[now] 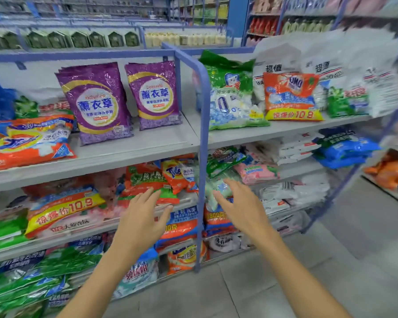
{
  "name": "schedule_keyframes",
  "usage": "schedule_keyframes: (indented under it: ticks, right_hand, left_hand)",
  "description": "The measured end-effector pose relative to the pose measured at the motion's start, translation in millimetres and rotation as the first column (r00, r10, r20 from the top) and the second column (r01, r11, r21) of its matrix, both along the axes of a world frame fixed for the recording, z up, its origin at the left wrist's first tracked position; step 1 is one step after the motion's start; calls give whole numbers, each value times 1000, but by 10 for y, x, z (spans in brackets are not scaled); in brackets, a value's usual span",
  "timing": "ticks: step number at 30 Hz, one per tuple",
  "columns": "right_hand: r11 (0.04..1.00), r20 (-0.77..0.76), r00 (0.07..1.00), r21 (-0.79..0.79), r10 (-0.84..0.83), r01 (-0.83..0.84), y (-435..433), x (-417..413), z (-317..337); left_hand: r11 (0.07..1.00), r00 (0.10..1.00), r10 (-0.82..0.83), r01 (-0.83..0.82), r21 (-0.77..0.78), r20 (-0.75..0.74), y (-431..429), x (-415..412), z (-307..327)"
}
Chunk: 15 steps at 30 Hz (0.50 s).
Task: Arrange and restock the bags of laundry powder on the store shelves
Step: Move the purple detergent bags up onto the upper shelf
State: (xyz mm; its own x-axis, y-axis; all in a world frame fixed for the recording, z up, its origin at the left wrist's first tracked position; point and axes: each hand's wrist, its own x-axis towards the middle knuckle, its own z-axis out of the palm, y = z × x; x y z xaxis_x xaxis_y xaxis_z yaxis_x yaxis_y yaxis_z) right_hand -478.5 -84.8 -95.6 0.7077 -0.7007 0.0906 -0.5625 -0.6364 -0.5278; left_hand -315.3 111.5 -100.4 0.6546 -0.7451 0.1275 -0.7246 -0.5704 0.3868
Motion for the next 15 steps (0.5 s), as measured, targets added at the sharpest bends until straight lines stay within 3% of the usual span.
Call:
schedule_keyframes:
  ticks: [10, 15]
  right_hand:
    - [979, -16, 980, 52, -198, 199, -1, -922, -123]
    - [989, -28, 990, 51, -137, 138, 20, -887, -174]
  left_hand:
    - [978, 978, -205, 203, -56, -48, -373, -658, -67]
    - [993, 990, -115, 111, -45, -77, -206, -684, -136]
